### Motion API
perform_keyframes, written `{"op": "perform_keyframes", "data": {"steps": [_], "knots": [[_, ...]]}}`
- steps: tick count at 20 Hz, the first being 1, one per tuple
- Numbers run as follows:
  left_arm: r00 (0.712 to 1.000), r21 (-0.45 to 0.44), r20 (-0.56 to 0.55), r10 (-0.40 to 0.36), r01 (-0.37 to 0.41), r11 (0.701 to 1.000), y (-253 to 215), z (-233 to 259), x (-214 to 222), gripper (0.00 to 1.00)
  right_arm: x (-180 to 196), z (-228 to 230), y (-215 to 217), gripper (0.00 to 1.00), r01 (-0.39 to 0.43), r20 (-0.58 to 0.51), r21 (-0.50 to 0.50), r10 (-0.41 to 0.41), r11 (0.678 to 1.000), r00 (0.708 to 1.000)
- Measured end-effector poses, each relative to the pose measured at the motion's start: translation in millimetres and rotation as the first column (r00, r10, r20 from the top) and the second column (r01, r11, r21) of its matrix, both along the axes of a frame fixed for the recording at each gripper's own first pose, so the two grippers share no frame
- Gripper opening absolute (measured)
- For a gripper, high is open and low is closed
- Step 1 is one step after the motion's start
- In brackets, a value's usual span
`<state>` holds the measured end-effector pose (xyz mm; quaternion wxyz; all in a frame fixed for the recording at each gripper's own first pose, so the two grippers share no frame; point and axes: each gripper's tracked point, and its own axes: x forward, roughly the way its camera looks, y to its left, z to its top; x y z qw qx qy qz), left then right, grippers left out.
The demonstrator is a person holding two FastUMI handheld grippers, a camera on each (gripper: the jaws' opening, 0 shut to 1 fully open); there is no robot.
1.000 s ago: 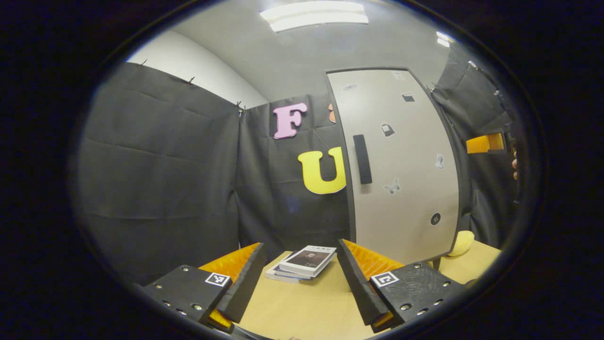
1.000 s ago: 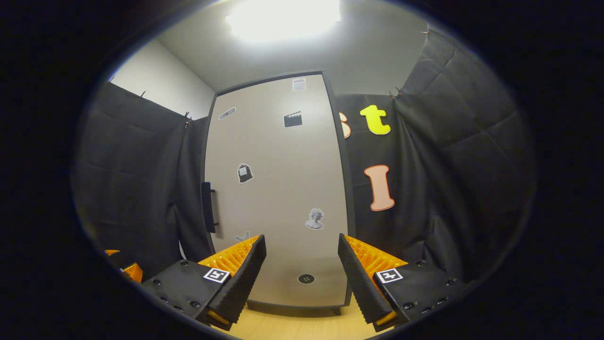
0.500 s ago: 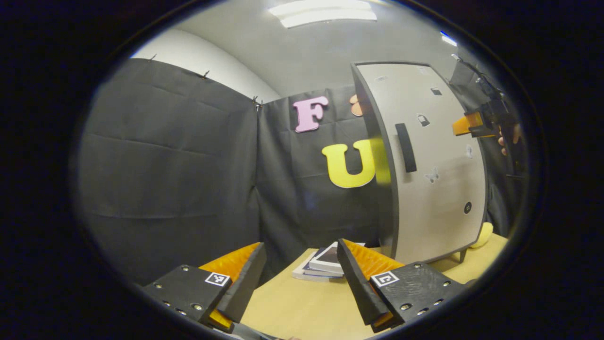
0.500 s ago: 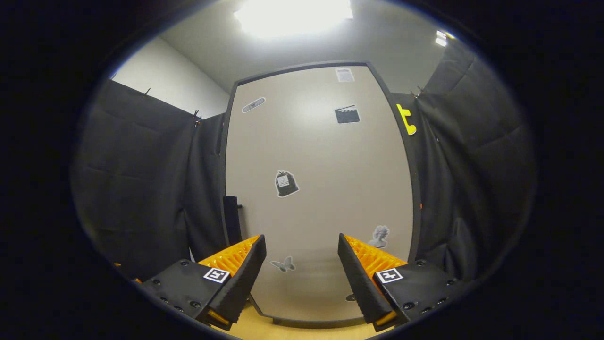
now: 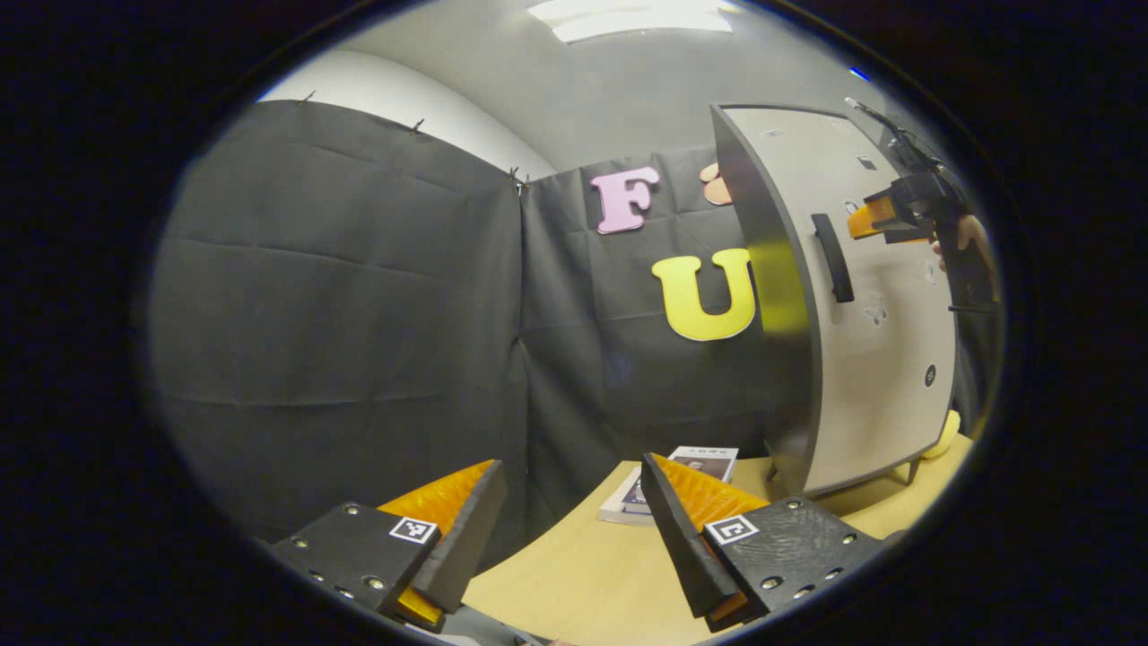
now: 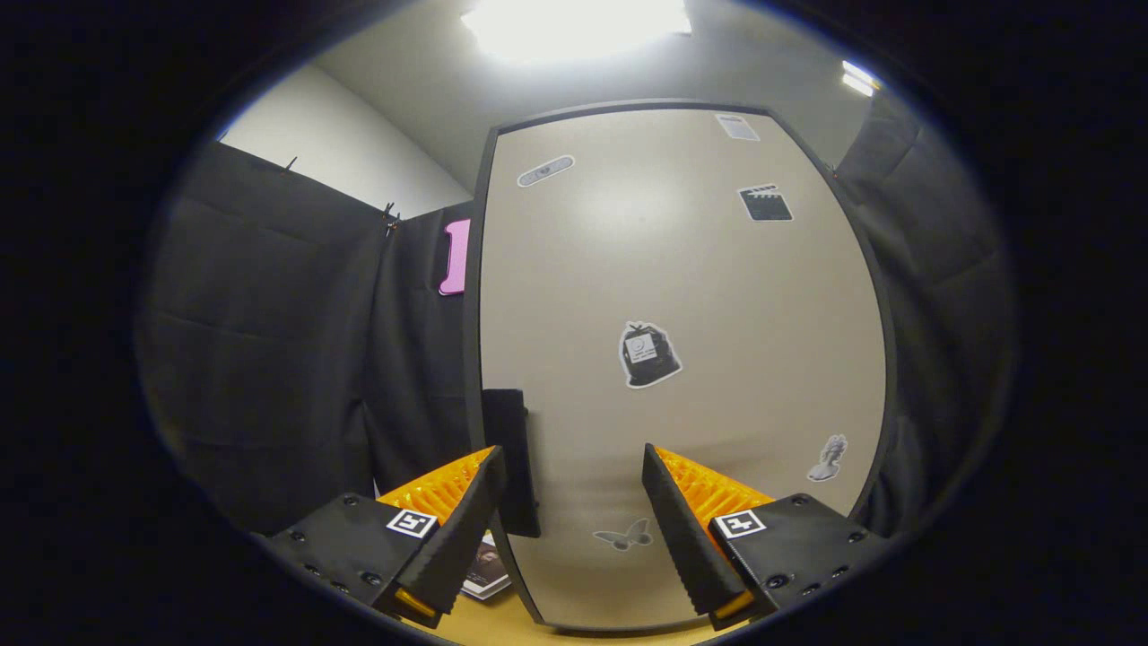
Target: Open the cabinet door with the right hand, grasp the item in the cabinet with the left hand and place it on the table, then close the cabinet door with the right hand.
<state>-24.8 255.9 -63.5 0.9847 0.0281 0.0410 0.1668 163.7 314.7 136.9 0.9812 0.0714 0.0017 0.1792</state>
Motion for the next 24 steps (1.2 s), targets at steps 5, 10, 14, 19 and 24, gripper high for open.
{"op": "perform_keyframes", "data": {"steps": [5, 10, 14, 19, 24], "knots": [[0.999, -0.015, -0.025, 0.029, -0.03, 0.999, 26, -17, 3, 0.94, 18, -16, 27, 0.96, 0.01, -0.032, -0.039, -0.011, 0.999, 0.999], [0.998, -0.037, -0.026, 0.049, -0.05, 0.998, 47, -21, 6, 0.91, 29, -23, 46, 0.72, 0.01, -0.081, -0.027, -0.012, 1.0, 0.997], [0.999, -0.026, -0.015, 0.043, -0.044, 0.999, 48, -17, 12, 0.91, 30, -33, 58, 0.4, -0.007, -0.144, -0.022, 0.004, 1.0, 0.99], [1.0, -0.015, -0.006, 0.029, -0.029, 0.999, 40, -10, 11, 0.91, 33, -36, 57, 0.23, 0.0, -0.143, -0.085, -0.012, 0.996, 0.99], [1.0, 0.002, 0.011, 0.017, -0.017, 1.0, 26, 3, 10, 0.91, 27, -34, 57, 0.08, -0.064, -0.154, -0.064, 0.054, 0.996, 0.987]]}}
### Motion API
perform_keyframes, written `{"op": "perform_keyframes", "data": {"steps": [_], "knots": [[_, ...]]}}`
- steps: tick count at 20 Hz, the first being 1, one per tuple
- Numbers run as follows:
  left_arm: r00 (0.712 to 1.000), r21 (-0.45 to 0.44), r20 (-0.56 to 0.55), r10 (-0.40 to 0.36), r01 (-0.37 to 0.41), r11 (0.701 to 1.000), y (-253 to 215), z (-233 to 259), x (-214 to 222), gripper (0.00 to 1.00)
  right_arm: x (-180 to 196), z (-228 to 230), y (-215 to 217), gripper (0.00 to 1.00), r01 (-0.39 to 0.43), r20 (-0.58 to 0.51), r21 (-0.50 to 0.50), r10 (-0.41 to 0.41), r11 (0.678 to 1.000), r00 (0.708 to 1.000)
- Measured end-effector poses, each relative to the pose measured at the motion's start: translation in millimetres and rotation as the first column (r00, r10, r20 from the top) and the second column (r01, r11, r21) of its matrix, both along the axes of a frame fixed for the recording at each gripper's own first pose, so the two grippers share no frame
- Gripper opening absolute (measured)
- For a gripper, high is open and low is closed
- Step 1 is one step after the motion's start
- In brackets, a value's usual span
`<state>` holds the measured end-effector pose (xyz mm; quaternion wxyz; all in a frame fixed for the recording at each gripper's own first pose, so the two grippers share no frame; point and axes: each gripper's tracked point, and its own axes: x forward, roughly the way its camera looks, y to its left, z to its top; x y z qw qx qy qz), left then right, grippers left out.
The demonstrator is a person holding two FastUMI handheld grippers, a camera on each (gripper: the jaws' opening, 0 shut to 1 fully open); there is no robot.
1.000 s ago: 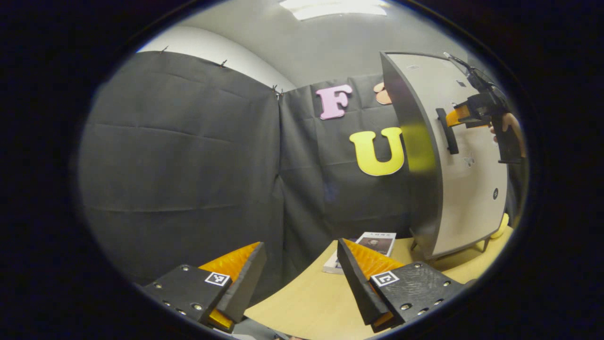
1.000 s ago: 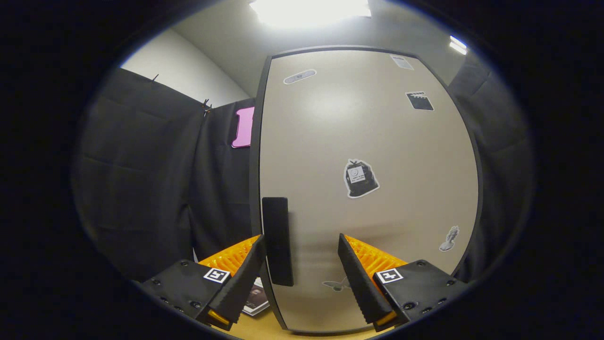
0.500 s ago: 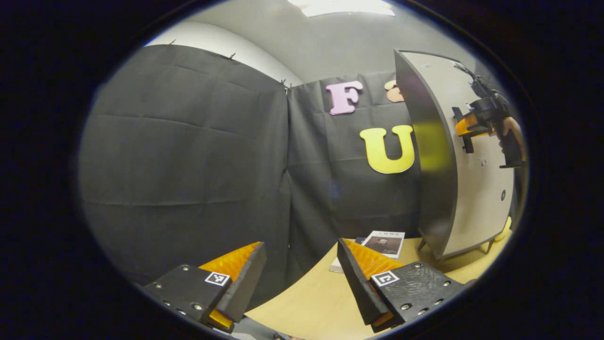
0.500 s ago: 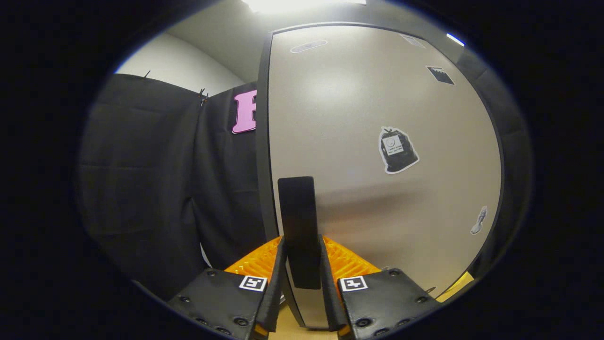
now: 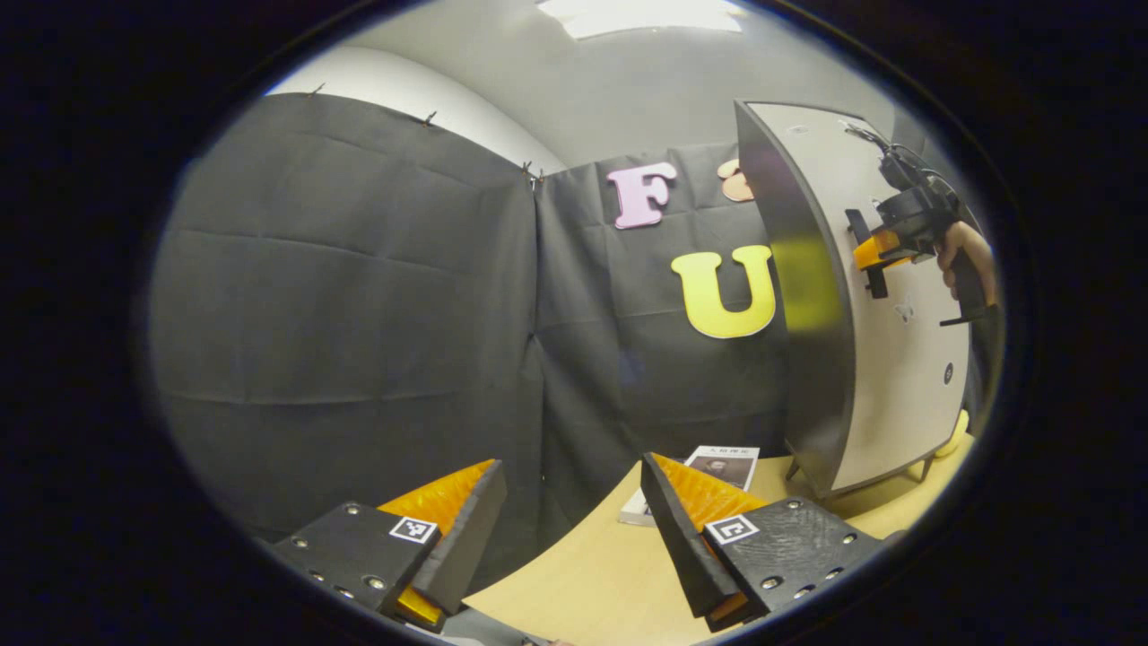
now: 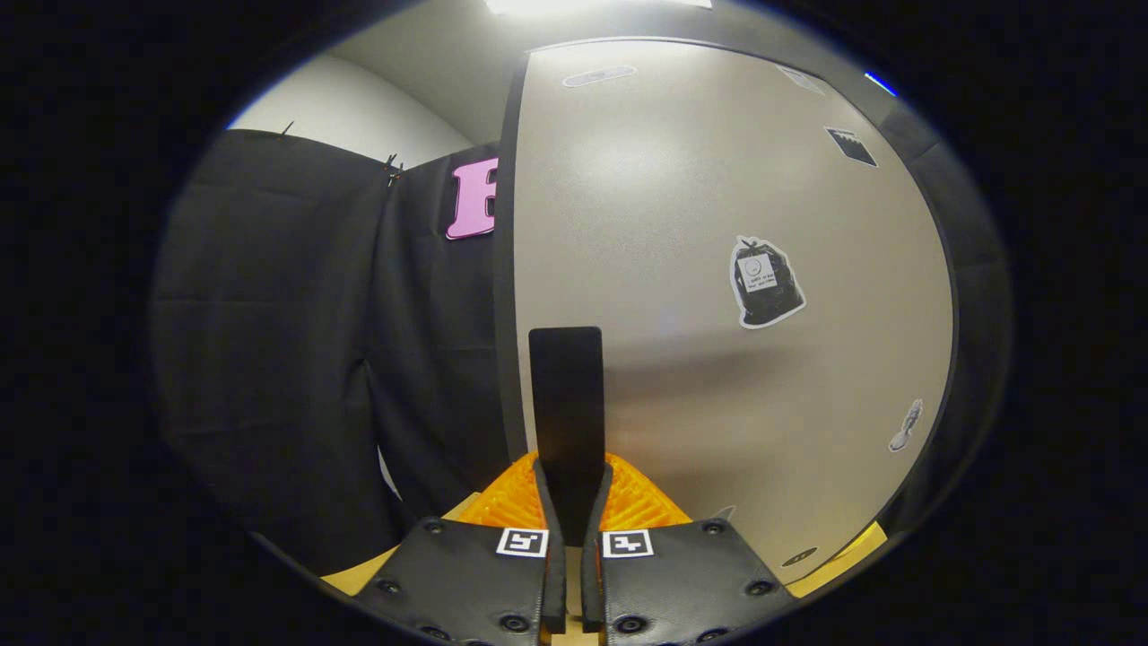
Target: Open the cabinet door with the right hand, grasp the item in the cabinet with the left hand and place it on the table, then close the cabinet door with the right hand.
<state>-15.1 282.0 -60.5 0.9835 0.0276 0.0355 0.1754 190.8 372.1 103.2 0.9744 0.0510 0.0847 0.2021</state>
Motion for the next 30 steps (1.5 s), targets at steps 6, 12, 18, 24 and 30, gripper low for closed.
{"op": "perform_keyframes", "data": {"steps": [6, 12, 18, 24, 30], "knots": [[1.0, 0.01, 0.022, -0.015, 0.014, 1.0, -32, 19, -7, 0.94, -25, 8, -3, 0.07, -0.104, -0.005, 0.006, 0.104, 0.995, 0.995], [0.997, 0.036, 0.044, -0.057, 0.056, 0.998, -79, 43, -7, 0.91, -47, 14, -11, 0.08, -0.213, -0.016, 0.022, 0.214, 0.977, 0.977], [0.992, 0.055, 0.061, -0.11, 0.107, 0.993, -129, 63, -10, 0.93, -43, 8, -18, 0.08, -0.296, -0.027, 0.039, 0.297, 0.955, 0.955], [0.986, 0.067, 0.072, -0.153, 0.148, 0.987, -173, 74, -13, 0.91, -50, 7, -29, 0.08, -0.349, -0.032, 0.036, 0.35, 0.937, 0.936], [0.977, 0.071, 0.084, -0.196, 0.19, 0.979, -217, 81, -14, 0.91, -51, 4, -40, 0.08, -0.377, -0.034, 0.024, 0.378, 0.926, 0.925]]}}
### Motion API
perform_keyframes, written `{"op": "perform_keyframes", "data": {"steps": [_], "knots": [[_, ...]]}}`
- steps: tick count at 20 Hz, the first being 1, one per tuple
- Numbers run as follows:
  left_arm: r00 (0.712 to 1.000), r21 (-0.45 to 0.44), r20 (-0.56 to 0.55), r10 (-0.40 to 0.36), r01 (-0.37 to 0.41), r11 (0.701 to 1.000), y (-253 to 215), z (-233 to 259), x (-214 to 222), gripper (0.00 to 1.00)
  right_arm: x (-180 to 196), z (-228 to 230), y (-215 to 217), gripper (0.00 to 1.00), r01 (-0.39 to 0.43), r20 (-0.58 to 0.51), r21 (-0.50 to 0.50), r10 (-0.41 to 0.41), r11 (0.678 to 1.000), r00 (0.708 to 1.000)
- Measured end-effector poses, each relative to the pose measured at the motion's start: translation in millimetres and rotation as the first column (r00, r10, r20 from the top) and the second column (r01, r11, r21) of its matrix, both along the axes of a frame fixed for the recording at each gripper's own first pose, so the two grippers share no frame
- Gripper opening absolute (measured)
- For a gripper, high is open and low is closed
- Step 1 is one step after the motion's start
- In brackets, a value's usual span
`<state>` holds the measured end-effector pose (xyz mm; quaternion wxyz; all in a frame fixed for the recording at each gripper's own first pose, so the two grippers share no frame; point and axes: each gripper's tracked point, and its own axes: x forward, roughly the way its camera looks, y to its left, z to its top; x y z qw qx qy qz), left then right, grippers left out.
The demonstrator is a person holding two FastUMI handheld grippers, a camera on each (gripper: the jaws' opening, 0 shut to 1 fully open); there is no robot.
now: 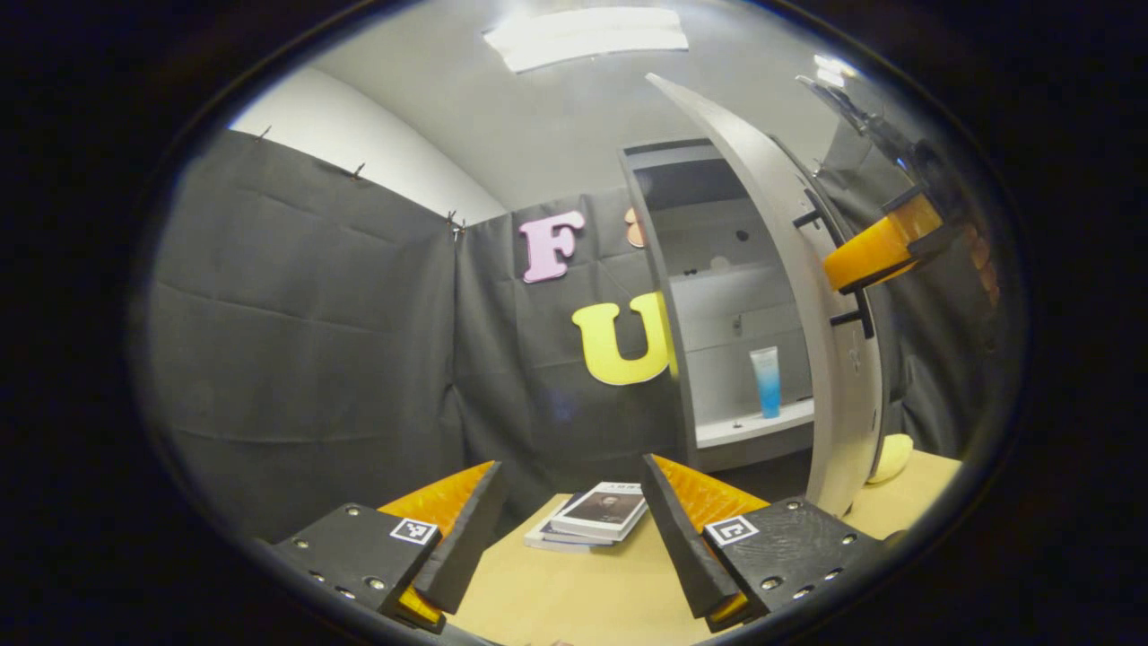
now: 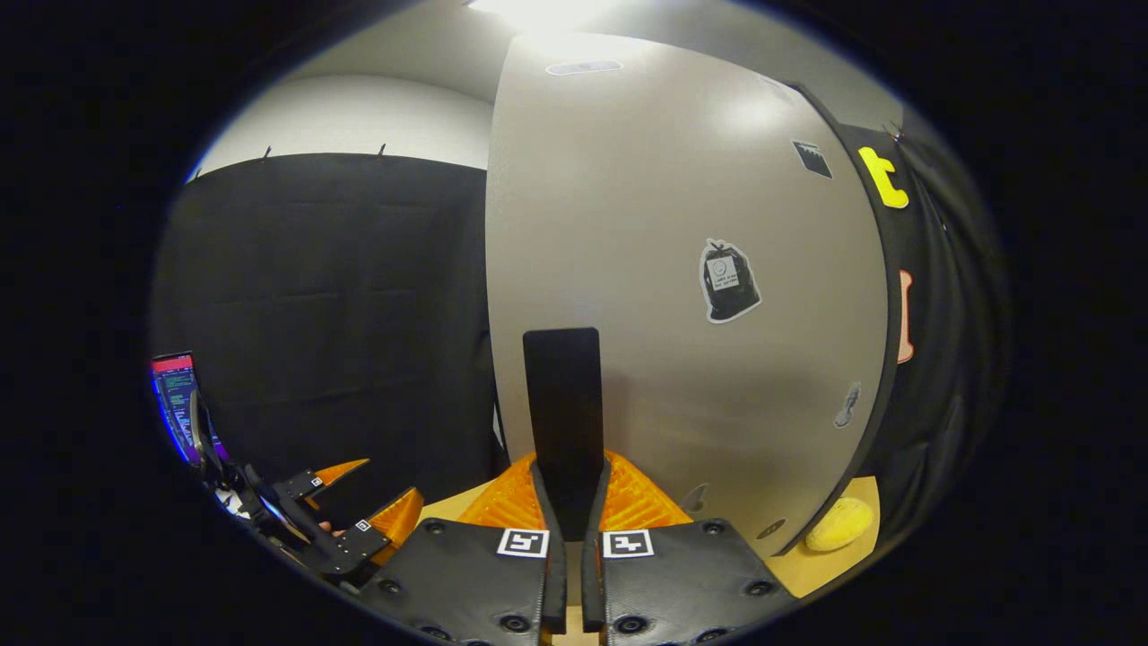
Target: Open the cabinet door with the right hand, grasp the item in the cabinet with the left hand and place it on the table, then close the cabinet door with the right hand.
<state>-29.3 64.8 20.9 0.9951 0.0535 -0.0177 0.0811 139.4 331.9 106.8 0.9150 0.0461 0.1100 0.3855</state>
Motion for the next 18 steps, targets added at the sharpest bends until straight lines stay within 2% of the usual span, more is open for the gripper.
{"op": "perform_keyframes", "data": {"steps": [9, 11, 12, 18], "knots": [[0.996, -0.012, 0.014, -0.087, 0.087, 0.996, -64, 6, -15, 0.91, -9, 3, -20, 0.08, 0.008, 0.003, -0.001, -0.008, 1.0, 1.0], [0.994, -0.021, 0.014, -0.107, 0.107, 0.994, -77, 4, -16, 0.94, -8, 2, -24, 0.08, 0.017, 0.005, -0.001, -0.017, 1.0, 1.0], [0.993, -0.023, 0.013, -0.118, 0.118, 0.993, -83, 3, -17, 0.91, -9, 4, -26, 0.08, 0.022, 0.004, 0.002, -0.022, 1.0, 1.0], [0.984, -0.042, 0.011, -0.175, 0.176, 0.984, -125, 3, -16, 0.92, -10, 3, -41, 0.07, 0.069, 0.015, 0.0, -0.069, 0.998, 0.998]]}}
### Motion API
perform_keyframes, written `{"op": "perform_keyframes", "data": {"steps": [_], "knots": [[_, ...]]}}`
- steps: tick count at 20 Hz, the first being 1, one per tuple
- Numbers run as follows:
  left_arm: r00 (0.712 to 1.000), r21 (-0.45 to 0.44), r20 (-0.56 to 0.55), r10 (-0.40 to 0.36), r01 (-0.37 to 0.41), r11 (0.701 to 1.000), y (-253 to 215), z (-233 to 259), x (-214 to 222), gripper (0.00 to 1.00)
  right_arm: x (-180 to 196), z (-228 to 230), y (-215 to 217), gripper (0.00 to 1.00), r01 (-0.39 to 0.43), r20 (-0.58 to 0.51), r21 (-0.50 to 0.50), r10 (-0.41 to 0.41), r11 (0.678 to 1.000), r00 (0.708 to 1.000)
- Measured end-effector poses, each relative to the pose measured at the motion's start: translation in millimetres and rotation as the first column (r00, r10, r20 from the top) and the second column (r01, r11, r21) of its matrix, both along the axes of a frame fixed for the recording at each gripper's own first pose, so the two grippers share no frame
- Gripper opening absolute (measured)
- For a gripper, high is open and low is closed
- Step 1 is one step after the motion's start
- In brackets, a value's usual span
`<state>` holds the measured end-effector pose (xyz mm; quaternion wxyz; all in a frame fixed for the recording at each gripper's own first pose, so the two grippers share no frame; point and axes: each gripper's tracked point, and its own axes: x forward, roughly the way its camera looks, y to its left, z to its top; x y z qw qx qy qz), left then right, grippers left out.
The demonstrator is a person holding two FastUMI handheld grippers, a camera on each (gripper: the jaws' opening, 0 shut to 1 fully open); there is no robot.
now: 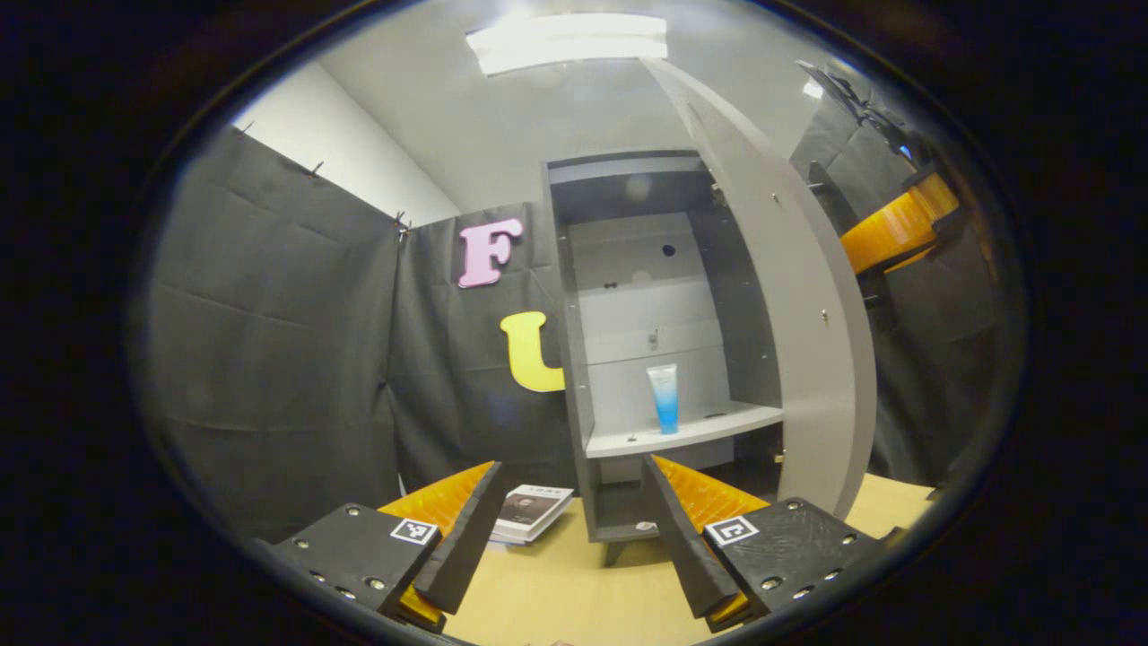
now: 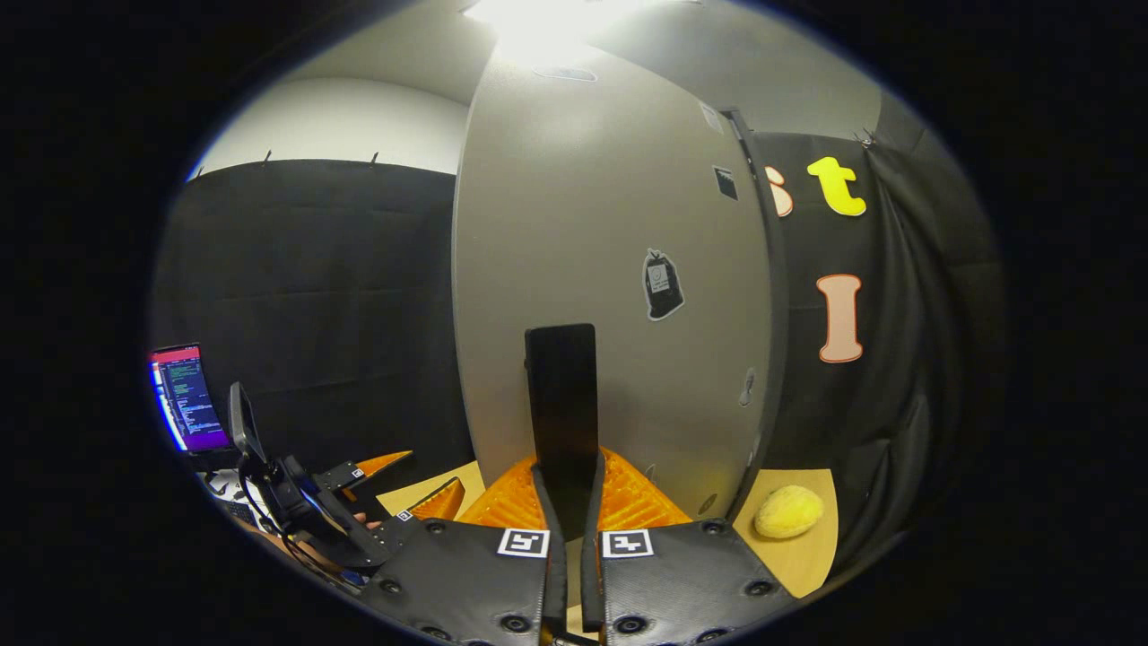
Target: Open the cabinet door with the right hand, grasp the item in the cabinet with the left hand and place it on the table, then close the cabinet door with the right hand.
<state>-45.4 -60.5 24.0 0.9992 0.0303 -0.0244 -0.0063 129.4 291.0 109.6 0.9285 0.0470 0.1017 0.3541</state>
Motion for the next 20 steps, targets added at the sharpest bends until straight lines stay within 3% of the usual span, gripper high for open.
{"op": "perform_keyframes", "data": {"steps": [8, 17, 20], "knots": [[0.998, 0.008, 0.003, -0.064, 0.064, 0.998, -45, 2, -3, 0.92, -2, 4, -35, 0.07, 0.113, 0.02, 0.003, -0.113, 0.994, 0.993], [0.996, 0.023, 0.0, -0.088, 0.088, 0.996, -74, 1, -10, 0.92, 21, 0, -87, 0.06, 0.291, 0.073, -0.051, -0.287, 0.955, 0.955], [0.996, 0.032, -0.002, -0.087, 0.087, 0.996, -78, 1, -11, 0.92, 21, -2, -81, 0.06, 0.274, 0.039, -0.003, -0.274, 0.962, 0.961]]}}
